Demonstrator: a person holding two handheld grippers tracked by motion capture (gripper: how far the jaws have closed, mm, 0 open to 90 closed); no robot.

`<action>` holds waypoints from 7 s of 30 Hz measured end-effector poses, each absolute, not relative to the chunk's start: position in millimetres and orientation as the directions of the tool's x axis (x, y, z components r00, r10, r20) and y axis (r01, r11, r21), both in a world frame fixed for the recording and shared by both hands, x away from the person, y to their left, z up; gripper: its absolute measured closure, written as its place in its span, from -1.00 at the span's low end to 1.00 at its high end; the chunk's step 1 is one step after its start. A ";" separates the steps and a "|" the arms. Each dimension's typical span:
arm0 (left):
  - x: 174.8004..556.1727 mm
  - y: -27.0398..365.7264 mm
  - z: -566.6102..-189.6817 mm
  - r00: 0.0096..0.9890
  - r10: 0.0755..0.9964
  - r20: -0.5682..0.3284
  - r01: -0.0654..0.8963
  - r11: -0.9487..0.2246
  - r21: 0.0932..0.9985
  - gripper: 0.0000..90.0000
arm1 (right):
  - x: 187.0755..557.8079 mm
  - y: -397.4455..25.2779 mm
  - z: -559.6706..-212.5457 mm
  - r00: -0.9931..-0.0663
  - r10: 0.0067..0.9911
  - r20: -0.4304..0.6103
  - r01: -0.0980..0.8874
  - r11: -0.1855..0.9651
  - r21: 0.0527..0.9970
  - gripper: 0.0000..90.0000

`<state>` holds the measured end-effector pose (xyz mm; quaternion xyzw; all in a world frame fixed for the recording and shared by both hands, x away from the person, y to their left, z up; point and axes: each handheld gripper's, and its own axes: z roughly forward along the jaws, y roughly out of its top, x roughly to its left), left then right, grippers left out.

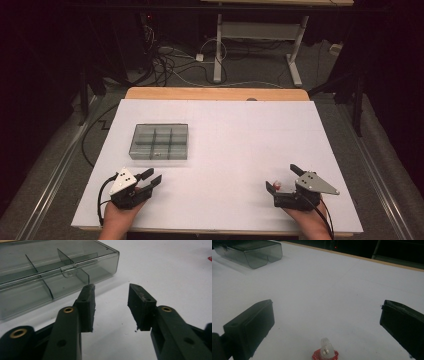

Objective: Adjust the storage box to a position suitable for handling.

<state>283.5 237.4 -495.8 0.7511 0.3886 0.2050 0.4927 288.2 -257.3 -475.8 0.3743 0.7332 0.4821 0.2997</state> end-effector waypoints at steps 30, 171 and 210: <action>287.2 237.2 -494.1 0.608 0.789 -0.088 0.415 -0.221 0.882 0.94 | 287.8 -257.9 -475.4 -0.543 0.837 -0.074 0.260 0.251 0.932 -0.99; 483.2 305.7 -464.5 0.326 0.939 -0.107 0.601 -0.119 0.790 0.95 | 288.3 -249.3 -468.9 -0.590 0.807 -0.041 0.242 0.224 0.944 -0.99; 455.1 236.1 -465.1 0.539 0.840 -0.057 0.564 -0.309 0.766 0.96 | 288.4 -250.0 -469.8 -0.572 0.819 -0.039 0.254 0.223 0.941 -0.99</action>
